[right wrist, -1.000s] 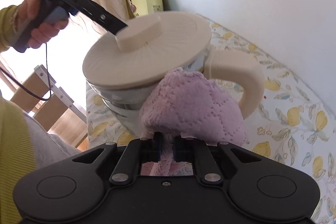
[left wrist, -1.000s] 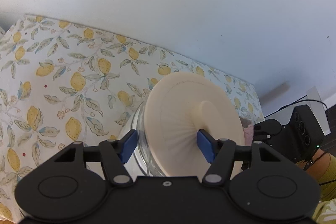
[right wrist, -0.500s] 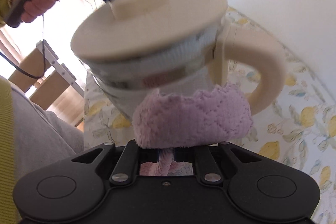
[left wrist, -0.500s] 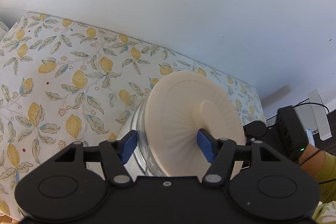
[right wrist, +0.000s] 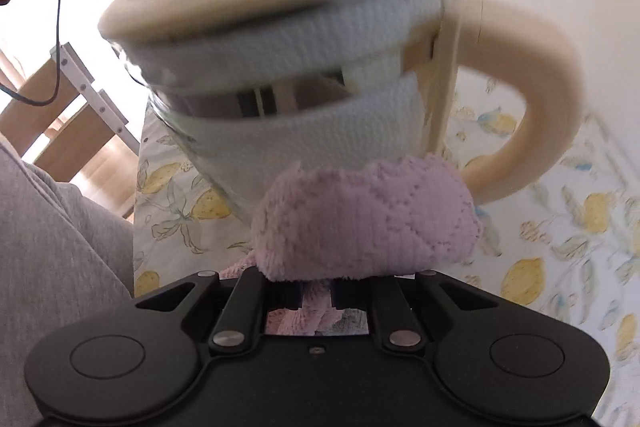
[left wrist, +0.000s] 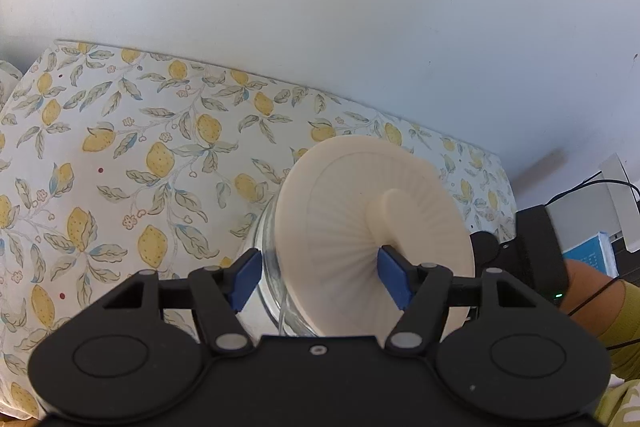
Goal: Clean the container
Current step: 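Wipe around the pitcher's glass near the handle with the pink cloth in the right gripper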
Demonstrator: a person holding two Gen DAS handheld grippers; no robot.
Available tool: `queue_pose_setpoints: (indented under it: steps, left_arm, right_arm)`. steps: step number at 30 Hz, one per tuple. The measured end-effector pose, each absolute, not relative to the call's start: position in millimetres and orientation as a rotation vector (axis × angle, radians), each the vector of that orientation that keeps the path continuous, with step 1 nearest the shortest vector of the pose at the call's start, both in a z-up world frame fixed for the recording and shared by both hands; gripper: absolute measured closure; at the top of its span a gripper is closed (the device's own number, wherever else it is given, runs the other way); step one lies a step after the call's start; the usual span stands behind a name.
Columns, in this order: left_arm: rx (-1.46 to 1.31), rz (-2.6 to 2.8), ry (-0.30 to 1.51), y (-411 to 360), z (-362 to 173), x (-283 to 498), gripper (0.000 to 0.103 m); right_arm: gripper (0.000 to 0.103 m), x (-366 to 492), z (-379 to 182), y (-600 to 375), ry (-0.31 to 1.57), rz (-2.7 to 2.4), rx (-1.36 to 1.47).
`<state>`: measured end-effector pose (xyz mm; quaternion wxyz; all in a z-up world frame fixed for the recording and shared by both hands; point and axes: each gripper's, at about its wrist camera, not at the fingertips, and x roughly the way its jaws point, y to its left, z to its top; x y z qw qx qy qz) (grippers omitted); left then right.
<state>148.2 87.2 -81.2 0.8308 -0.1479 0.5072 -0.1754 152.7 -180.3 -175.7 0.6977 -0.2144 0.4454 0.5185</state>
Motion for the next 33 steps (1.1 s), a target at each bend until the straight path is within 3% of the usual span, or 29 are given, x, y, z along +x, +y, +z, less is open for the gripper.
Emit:
queue_pose_setpoints:
  steps: [11,33]
  left_arm:
    - [-0.301,-0.37,1.078,86,-80,148,0.037]
    - [-0.272,-0.369,1.096,82,-80,149,0.037]
  right_arm:
    - [0.089,165,-116,-204,0.834,1.134,-0.463]
    - [0.088,184,-198,-179,0.95,1.061,-0.503]
